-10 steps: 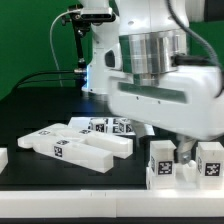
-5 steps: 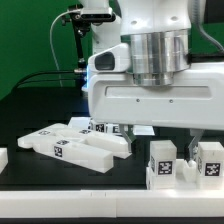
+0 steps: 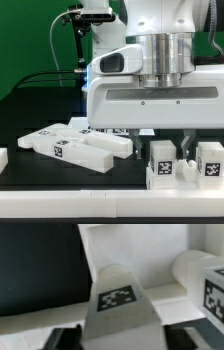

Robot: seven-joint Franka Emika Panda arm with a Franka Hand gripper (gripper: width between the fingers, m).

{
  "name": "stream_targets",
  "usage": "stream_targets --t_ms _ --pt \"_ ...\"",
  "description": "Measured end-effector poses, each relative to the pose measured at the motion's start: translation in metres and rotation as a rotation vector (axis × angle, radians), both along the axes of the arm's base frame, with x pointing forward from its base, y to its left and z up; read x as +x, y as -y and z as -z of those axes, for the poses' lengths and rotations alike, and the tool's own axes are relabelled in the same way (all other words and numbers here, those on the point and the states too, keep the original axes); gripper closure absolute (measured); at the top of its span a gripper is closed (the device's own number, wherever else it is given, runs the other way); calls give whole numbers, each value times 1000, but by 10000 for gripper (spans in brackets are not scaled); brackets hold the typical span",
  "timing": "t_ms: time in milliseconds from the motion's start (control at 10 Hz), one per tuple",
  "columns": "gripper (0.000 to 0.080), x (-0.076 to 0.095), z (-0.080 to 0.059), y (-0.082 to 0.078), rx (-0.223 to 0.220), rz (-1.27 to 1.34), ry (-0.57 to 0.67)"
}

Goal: Assemble chair

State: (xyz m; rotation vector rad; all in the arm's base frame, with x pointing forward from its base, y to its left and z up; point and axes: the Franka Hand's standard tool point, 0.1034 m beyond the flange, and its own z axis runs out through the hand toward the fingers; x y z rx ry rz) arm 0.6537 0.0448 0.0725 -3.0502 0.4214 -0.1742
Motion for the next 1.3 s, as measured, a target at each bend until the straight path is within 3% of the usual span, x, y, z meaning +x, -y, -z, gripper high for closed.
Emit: stream_targets --t_ms 100,300,700,800,1100,1200,1300 --pt "517 0 0 1 10 88 -4" --pt "517 0 0 2 26 239 -11" --pt "517 -2 1 6 112 1017 -51" --pt "515 -3 1 9 148 1082 -68" --pt "515 -4 1 7 177 1302 -83" --pt "515 -6 2 6 237 1521 -92" --pt "515 -6 2 5 249 1570 -94"
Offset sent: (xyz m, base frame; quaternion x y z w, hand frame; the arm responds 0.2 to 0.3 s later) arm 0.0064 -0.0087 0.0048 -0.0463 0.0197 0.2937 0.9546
